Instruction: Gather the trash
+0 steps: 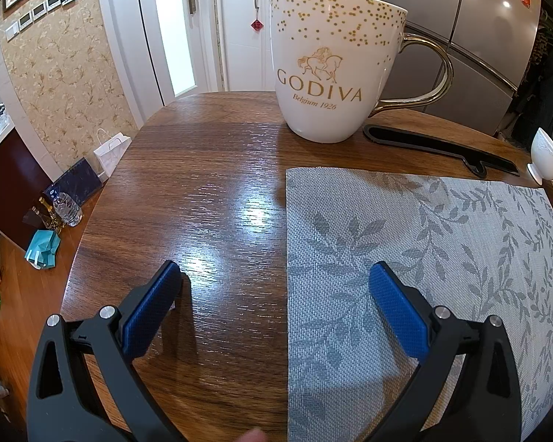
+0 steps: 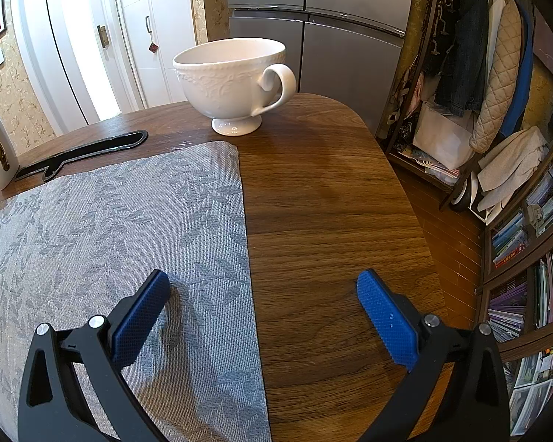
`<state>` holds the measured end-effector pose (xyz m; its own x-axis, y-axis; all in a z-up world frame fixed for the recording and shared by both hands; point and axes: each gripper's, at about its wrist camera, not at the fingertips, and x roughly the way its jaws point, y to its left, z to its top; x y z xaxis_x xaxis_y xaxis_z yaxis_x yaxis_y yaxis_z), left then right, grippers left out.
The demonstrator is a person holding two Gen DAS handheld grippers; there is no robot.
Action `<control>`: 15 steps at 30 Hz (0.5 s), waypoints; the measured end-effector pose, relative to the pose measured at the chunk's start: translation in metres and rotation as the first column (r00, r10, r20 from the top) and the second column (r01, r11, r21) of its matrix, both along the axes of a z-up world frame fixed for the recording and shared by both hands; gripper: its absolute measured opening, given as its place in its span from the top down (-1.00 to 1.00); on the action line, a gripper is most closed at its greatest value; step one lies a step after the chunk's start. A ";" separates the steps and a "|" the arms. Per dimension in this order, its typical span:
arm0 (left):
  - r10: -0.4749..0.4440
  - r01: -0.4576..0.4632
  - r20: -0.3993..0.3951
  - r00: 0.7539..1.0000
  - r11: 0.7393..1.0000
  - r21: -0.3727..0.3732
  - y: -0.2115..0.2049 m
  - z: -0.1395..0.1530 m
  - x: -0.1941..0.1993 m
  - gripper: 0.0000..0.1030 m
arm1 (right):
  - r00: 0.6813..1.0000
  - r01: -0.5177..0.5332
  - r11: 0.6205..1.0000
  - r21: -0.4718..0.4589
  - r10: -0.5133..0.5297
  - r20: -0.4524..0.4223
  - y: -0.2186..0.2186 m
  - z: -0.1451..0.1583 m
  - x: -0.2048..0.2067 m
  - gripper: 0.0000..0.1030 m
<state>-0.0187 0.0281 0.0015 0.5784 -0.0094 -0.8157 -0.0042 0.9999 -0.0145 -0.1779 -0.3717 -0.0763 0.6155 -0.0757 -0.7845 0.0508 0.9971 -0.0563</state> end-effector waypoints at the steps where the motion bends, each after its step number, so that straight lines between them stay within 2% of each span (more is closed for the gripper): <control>1: 0.000 0.000 0.000 1.000 1.000 0.000 0.000 0.000 0.000 -0.97 | 1.000 0.000 1.000 0.000 0.000 0.000 0.000 0.000 0.000 -0.93; 15: 0.000 0.000 0.000 1.000 1.000 0.000 -0.001 0.000 0.002 -0.97 | 1.000 0.000 1.000 0.000 0.000 0.000 0.000 0.000 0.000 -0.93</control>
